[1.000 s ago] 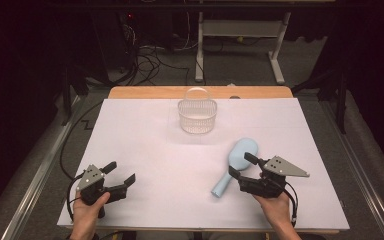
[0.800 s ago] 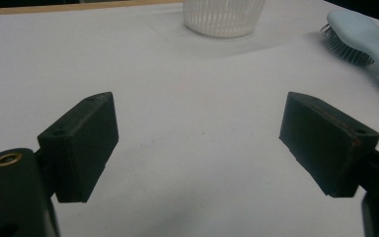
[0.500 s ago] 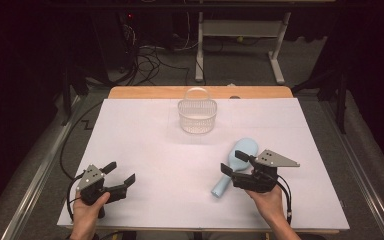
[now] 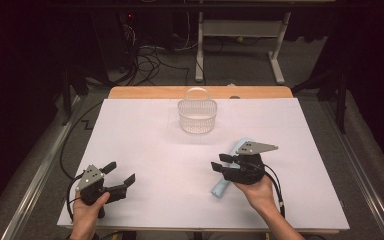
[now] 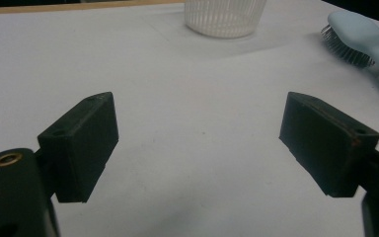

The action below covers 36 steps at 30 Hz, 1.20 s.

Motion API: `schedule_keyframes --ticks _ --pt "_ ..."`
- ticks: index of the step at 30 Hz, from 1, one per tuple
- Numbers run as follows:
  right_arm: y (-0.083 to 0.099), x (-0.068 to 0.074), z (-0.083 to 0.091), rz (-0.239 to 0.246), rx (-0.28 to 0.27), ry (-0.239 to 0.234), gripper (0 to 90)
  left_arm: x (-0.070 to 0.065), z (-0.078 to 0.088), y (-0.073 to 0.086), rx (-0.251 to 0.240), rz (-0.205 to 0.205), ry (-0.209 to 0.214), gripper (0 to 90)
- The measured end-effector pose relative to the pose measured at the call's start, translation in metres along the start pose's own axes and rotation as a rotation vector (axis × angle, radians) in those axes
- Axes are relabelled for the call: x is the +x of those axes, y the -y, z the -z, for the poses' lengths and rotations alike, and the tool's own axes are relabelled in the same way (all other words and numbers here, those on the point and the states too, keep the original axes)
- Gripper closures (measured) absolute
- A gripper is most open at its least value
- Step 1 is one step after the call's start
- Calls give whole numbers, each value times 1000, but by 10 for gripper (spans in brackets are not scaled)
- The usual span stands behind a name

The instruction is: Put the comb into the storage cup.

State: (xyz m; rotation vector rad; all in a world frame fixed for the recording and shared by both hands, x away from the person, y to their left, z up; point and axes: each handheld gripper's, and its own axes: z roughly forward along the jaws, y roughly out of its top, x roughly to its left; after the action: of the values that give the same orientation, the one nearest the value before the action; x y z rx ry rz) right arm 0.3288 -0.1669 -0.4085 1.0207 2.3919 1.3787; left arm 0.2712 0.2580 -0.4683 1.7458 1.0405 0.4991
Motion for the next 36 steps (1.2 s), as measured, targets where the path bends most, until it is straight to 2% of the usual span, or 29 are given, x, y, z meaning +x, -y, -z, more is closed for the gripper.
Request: schedule_keyframes --ticks 1,2,3,4,5,7,8,9,14,17,18,19,20,21,22,25,36 --pt "-2 1 -2 -1 22 -1 609 0 0 0 0 0 0 159" --pt "-2 1 -2 -1 22 -1 609 0 0 0 0 0 0 159" --pt "-6 2 -5 -1 62 -1 656 0 0 0 -1 1 0 159" --pt "-6 2 -5 -1 62 -1 656 0 0 0 0 2 1 159" --pt "-9 2 -8 -2 109 -1 695 1 0 0 -1 5 -1 159" --pt "-11 2 -12 5 157 5 737 1 0 0 -2 6 -1 159" --pt "-11 2 -12 5 157 5 737 1 0 0 -2 6 -1 159" --pt "-12 2 -16 12 204 14 781 1 0 0 -2 7 -1 159" --pt "-13 4 -23 44 295 15 882 1 0 0 -3 8 -1 159" --pt "-13 5 -26 55 325 11 900 1 0 0 -2 9 -1 159" --pt "-13 7 -29 59 367 13 900 1 0 0 -2 9 -1 159" --pt "-13 7 -29 59 367 13 900 1 0 0 -3 9 -1 159" --pt "-13 8 -32 76 399 13 900 1 0 0 -2 8 -1 159" --pt "-13 10 -33 74 415 16 900 1 1 0 -3 8 -1 159" --pt "-13 10 -33 74 415 16 900 1 1 0 -3 8 -1 159" --pt "-12 13 -38 87 462 24 900 1 1 0 -3 11 -1 159" --pt "-8 16 -42 92 512 38 900 1 1 0 -4 7 -1 159"
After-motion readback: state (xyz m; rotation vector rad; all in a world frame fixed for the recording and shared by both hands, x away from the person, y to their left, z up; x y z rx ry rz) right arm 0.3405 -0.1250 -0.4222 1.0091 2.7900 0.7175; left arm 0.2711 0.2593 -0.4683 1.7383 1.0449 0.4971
